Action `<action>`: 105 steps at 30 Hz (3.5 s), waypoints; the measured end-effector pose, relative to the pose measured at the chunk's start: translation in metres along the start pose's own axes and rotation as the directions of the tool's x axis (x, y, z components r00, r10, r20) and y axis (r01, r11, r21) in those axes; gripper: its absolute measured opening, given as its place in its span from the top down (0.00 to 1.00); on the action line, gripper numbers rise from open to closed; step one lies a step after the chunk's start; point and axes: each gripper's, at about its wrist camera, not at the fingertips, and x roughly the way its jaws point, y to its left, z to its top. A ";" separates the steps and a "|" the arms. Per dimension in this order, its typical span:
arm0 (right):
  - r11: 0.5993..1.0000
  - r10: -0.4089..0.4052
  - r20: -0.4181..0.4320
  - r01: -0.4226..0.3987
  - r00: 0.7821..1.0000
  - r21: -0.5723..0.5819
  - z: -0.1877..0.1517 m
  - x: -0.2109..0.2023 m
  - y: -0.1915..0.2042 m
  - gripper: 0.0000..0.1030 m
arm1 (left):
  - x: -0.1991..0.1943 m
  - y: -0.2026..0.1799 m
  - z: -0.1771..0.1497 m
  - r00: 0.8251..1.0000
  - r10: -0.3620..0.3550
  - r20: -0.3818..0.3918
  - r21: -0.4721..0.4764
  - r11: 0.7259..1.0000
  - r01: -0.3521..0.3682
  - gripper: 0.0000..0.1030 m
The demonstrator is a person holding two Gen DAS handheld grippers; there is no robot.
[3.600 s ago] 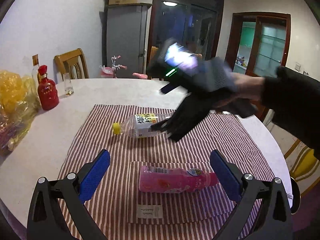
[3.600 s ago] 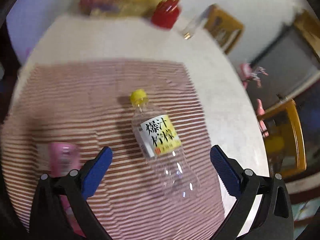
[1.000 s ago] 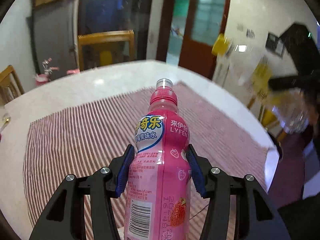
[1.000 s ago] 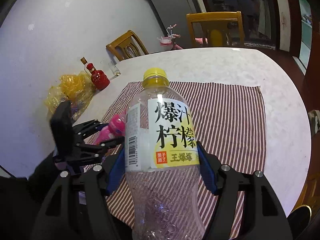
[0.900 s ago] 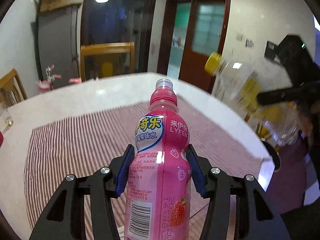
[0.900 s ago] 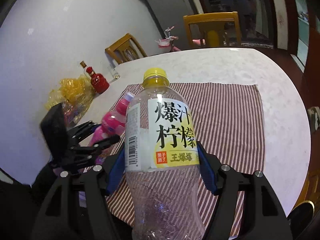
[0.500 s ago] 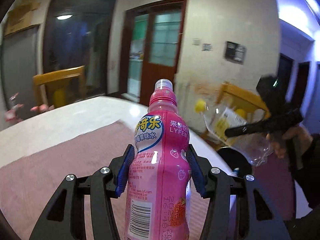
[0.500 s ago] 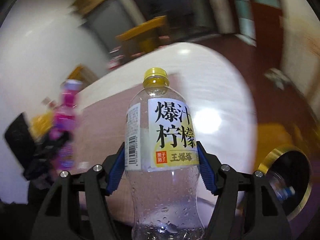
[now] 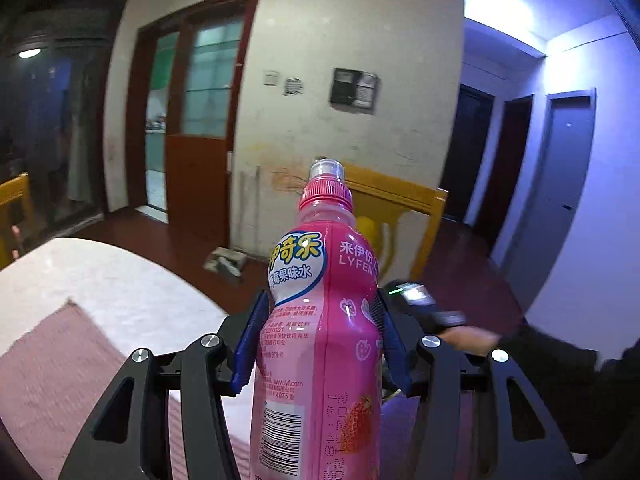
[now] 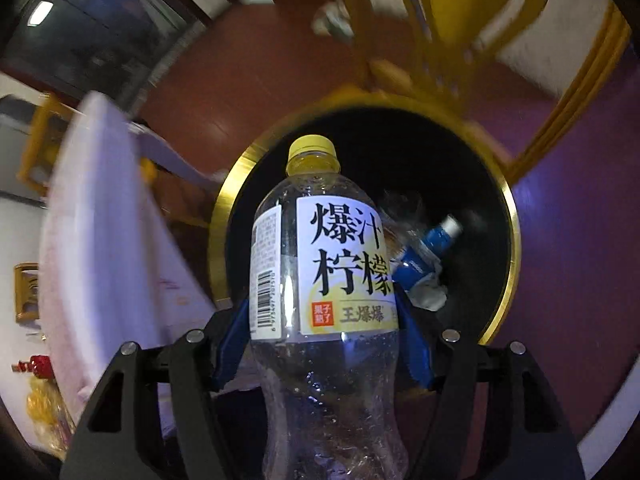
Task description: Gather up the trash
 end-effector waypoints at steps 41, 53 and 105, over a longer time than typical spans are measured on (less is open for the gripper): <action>0.927 -0.109 0.410 -0.056 0.906 0.371 -0.111 -0.153 -0.120 0.05 | 0.361 -0.066 -0.106 0.738 -0.083 -0.670 0.049 0.987 0.156 0.49; 0.939 -0.080 0.429 -0.076 0.900 0.335 -0.109 -0.154 -0.101 0.06 | 0.335 -0.075 -0.087 0.782 -0.086 -0.617 0.064 0.985 0.159 0.31; 0.956 0.218 0.715 0.002 0.665 -0.294 -0.161 -0.245 0.212 0.05 | -0.055 0.002 0.025 0.838 0.545 -0.024 -0.093 0.834 -0.545 0.06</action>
